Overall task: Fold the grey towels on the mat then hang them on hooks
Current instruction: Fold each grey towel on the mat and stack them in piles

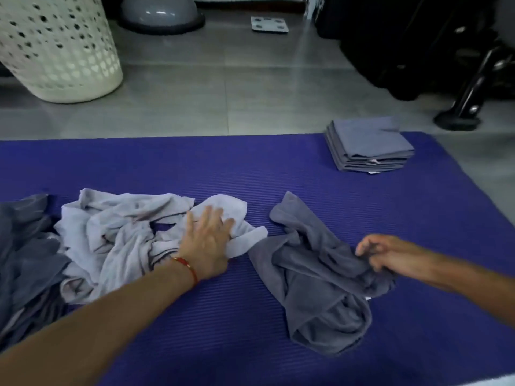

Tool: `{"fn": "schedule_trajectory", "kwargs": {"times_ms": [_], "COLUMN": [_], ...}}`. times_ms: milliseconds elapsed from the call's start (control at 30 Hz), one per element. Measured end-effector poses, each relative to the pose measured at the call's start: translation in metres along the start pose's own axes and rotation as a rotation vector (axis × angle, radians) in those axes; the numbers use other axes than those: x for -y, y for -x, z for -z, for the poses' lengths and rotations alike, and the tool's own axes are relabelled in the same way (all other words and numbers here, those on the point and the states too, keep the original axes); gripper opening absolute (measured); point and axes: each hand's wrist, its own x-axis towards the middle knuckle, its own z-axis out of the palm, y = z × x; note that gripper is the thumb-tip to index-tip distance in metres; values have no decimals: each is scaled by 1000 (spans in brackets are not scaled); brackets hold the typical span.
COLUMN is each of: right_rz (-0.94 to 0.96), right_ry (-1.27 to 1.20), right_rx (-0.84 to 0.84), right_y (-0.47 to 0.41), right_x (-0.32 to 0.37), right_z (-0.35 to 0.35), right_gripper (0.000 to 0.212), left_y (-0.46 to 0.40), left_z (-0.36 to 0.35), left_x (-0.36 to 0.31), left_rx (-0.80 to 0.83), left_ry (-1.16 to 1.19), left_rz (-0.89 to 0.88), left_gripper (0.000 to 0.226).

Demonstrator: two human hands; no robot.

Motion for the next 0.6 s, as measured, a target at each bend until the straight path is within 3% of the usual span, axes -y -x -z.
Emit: {"fn": "schedule_trajectory", "kwargs": {"times_ms": [67,100,200,300,400,500,600], "right_rz": [-66,-75,-3,37,107,167,242], "right_ry": [9,43,197,366,496,560,551], "right_rx": [8,7,-66,-60,-26,-28,-15], "right_y": [-2,-2,-3,-5,-4,-7,-13], "right_x": [-4,-5,-17,-42,-48,-48,-40], "right_z": [-20,-26,-37,-42,-47,-54,-61], "right_gripper": [14,20,33,38,62,72,86], "left_y": [-20,-31,-49,-45,-27,-8,12], "left_z": [-7,-13,-28,-33,-29,-26,-29], "left_x": [-42,-55,-56,-18,42,102,153], "left_rx": [57,90,129,118,107,198,307], "left_ry": [177,197,-64,-347,-536,-671,-734], "left_rz": [-69,-60,-47,-109,-134,-41,204], "left_gripper": [69,66,58,51,52,43,45]}}
